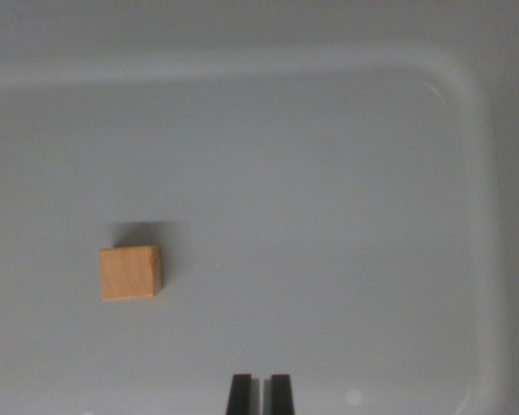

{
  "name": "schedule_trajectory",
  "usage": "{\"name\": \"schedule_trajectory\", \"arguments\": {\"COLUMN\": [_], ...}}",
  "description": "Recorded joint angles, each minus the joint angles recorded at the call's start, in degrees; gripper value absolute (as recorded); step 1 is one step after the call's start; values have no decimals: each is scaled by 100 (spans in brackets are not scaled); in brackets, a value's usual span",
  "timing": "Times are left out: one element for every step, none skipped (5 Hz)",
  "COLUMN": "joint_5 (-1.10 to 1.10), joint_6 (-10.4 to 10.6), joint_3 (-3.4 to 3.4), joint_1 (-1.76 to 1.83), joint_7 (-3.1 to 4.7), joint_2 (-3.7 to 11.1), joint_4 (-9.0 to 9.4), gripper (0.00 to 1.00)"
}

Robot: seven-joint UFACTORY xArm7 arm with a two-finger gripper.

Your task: Push wooden cube

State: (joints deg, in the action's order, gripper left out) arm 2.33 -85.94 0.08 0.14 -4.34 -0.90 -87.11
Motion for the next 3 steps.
{"name": "schedule_trajectory", "arguments": {"joint_5": [0,15,15], "joint_6": [0,180,180], "joint_3": [0,19,19], "joint_1": [0,27,27], "joint_7": [0,-55,-55], "joint_2": [0,43,43], "joint_4": [0,154,154], "gripper": [0,0,0]}}
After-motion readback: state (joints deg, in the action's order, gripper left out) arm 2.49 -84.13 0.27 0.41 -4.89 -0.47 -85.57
